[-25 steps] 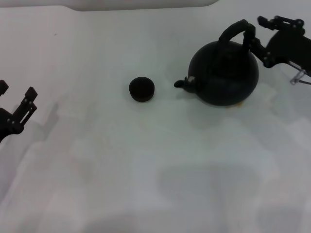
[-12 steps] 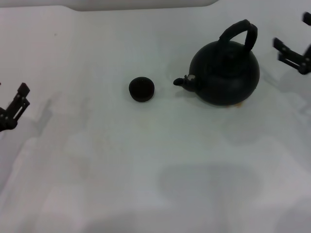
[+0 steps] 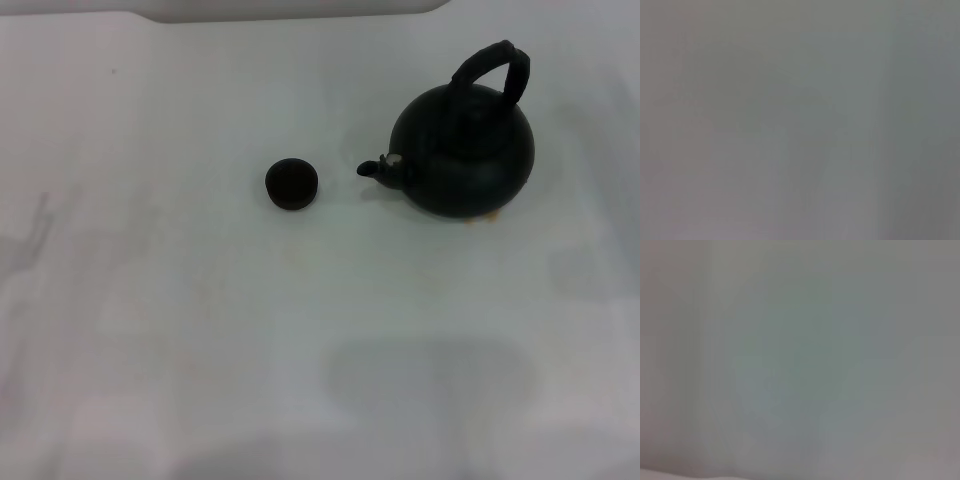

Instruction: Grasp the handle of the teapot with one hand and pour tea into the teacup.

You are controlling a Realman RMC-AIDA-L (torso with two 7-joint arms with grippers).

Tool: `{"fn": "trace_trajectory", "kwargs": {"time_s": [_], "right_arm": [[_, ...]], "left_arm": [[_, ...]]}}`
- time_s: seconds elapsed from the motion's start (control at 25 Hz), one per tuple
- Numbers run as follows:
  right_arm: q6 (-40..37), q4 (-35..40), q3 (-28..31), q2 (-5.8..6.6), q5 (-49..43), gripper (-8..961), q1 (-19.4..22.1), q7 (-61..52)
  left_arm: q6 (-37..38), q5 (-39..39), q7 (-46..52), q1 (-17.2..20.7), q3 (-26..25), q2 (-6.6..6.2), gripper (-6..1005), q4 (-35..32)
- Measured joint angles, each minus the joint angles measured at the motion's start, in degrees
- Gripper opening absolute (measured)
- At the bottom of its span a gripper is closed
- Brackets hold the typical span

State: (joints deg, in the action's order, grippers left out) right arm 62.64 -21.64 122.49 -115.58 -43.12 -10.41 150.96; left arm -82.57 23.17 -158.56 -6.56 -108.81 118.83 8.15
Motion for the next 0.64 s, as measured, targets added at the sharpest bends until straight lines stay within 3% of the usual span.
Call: {"fn": "trace_trajectory", "kwargs": {"time_s": [0.36,0.64], "right_arm": [[0.2,0.6,0.9,0.03,2.7,876,1.9,0.0],[4.1,0.9,1.0,-0.24,5.7,876,3.1,0.1]], "left_arm": [[-3.1,-14.4,-0.9,0.6,0.0,-0.14,740,0.0],[-0.3,-15.3,-0.9,-0.6,0.0,-0.91,740,0.2]]}}
